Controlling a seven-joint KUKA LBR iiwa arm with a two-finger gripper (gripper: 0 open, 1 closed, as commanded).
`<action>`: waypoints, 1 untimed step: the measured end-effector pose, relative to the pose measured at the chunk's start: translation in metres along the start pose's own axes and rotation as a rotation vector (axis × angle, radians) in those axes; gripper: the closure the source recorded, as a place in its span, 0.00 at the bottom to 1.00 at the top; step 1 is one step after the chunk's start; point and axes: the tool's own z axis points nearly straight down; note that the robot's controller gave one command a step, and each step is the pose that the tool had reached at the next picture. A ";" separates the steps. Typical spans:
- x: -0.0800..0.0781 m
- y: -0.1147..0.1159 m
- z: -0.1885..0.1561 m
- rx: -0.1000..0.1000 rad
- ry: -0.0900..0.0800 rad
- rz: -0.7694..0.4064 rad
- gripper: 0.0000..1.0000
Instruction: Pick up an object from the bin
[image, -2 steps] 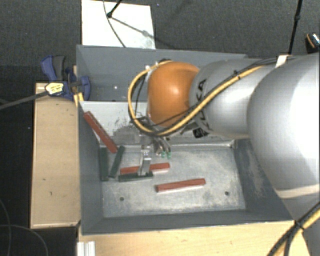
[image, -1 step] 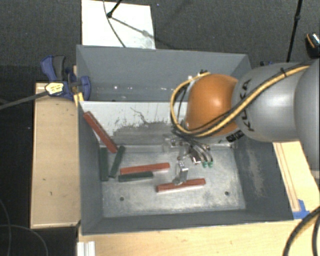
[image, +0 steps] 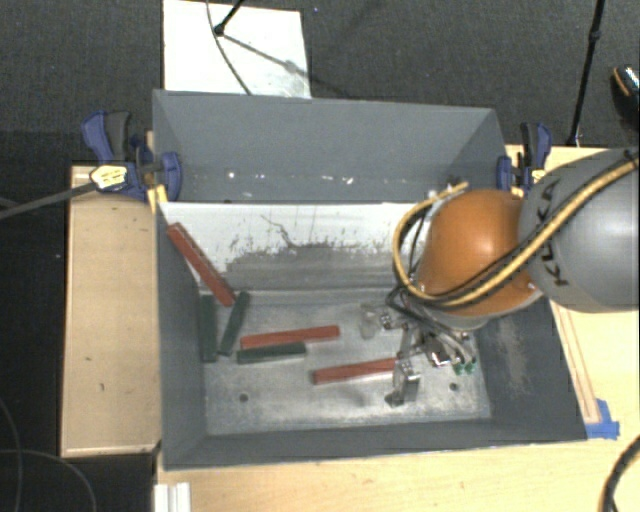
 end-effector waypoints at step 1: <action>0.016 0.012 0.059 -0.003 -0.003 0.097 0.00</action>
Offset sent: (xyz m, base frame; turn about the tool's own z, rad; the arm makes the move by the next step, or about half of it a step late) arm -0.0184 0.0077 -0.0574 0.0964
